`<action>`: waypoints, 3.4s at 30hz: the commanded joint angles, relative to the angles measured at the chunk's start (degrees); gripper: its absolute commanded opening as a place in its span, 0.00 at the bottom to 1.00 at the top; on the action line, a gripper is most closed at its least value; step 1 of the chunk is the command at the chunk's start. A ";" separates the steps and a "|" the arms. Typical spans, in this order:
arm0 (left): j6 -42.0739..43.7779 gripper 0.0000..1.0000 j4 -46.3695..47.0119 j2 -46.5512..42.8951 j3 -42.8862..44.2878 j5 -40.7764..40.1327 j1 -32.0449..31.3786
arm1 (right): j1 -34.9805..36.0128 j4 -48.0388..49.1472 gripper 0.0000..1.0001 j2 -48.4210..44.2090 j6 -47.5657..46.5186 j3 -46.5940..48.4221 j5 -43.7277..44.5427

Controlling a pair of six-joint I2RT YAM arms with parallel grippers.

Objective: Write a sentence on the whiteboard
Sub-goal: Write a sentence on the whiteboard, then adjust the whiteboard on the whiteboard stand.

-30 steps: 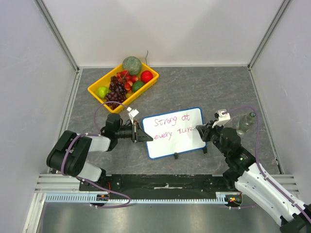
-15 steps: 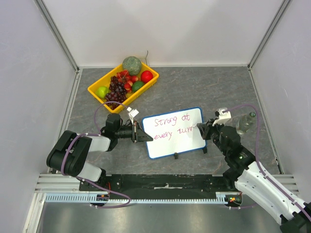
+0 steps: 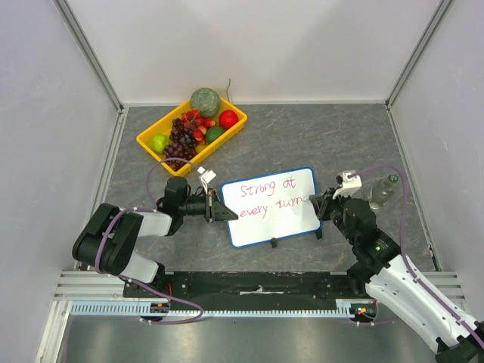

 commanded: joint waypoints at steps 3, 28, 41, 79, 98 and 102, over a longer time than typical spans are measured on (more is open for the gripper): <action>2.30 0.02 -2.81 0.39 -1.14 -4.91 0.90 | -0.06 -3.37 0.00 -0.55 -0.35 0.67 -1.00; 2.30 0.02 -2.81 0.39 -1.14 -4.83 0.90 | -0.06 -3.19 0.00 -2.93 1.14 3.04 1.54; 2.21 0.02 -2.81 0.39 -1.14 -5.00 0.90 | -0.15 -1.70 0.00 0.58 0.88 -1.09 3.04; -15.01 0.02 33.66 13.40 0.62 -7.46 -3.84 | -0.06 -3.81 0.00 -7.06 2.29 3.66 0.75; -11.32 0.02 29.10 14.36 11.51 -8.52 -7.19 | -0.06 -2.76 0.00 -5.39 1.32 3.22 -0.57; -10.36 0.02 28.75 17.79 12.57 -8.25 -8.24 | -0.06 -2.93 0.00 -5.48 1.32 3.22 -0.57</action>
